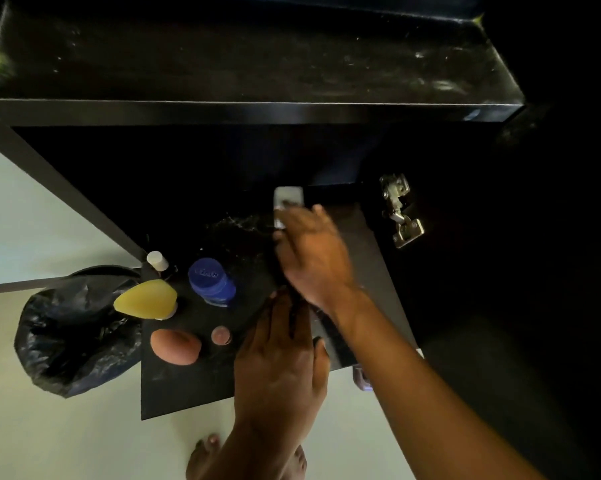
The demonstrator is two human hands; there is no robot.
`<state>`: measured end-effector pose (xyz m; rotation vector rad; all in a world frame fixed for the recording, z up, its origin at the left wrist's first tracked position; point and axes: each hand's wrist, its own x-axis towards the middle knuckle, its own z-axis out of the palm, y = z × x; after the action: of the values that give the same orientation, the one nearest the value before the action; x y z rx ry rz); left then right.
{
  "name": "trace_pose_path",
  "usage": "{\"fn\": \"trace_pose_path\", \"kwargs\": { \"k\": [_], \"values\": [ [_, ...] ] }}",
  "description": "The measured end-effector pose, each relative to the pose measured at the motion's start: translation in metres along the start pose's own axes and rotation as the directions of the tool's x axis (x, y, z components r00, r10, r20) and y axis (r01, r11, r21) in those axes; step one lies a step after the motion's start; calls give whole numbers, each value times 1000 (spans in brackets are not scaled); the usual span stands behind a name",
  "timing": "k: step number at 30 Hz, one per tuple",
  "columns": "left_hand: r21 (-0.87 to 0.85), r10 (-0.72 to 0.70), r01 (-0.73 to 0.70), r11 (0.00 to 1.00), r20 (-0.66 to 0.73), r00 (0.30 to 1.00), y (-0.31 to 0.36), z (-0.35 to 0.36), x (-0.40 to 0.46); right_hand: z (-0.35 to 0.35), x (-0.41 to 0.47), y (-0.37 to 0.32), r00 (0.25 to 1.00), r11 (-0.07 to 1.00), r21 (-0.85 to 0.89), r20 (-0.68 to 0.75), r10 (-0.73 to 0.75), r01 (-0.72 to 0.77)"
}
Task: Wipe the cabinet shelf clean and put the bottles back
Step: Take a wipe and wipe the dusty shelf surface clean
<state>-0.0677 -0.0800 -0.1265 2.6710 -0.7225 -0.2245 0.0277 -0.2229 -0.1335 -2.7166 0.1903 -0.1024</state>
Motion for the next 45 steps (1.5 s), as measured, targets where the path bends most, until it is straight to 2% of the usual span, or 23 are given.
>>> {"fn": "trace_pose_path", "kwargs": {
  "k": [3,5,8,12,15,22,29,32,37,41,45],
  "values": [
    [30,0,0,1000,3,1000,-1,-1,-1,4,-3,-12,992,993,46,67,-107,104],
    [50,4,-3,999,-19,1000,-1,1,-1,0,-2,-9,991,994,30,79,-104,102],
    [55,17,-15,998,-42,999,-3,5,-2,-6,6,7,998,998,-33,27,50,-49],
    [44,10,-8,999,-44,999,-3,10,-3,-15,11,35,958,953,-92,-20,287,-288],
    [38,15,-13,999,-55,998,-5,12,-5,-20,11,38,933,928,-93,-4,361,-360],
    [-24,18,-20,1000,-70,997,-5,20,-15,-15,-43,32,953,949,-105,13,301,-298],
    [-114,-42,34,993,-69,997,-1,27,-18,-18,-118,25,946,922,-246,47,320,-299],
    [-125,-39,27,992,-92,995,3,25,-25,-17,-114,26,941,904,-277,-4,338,-326],
    [-93,-6,-3,996,-91,996,8,21,-48,-6,-62,30,950,931,-187,-48,309,-312],
    [-26,-17,16,1000,-36,999,3,24,-63,0,-21,23,982,980,-68,0,188,-188],
    [-11,-36,36,999,2,999,-2,26,-69,-4,-44,3,992,1000,17,126,-15,13]
  ]
}}
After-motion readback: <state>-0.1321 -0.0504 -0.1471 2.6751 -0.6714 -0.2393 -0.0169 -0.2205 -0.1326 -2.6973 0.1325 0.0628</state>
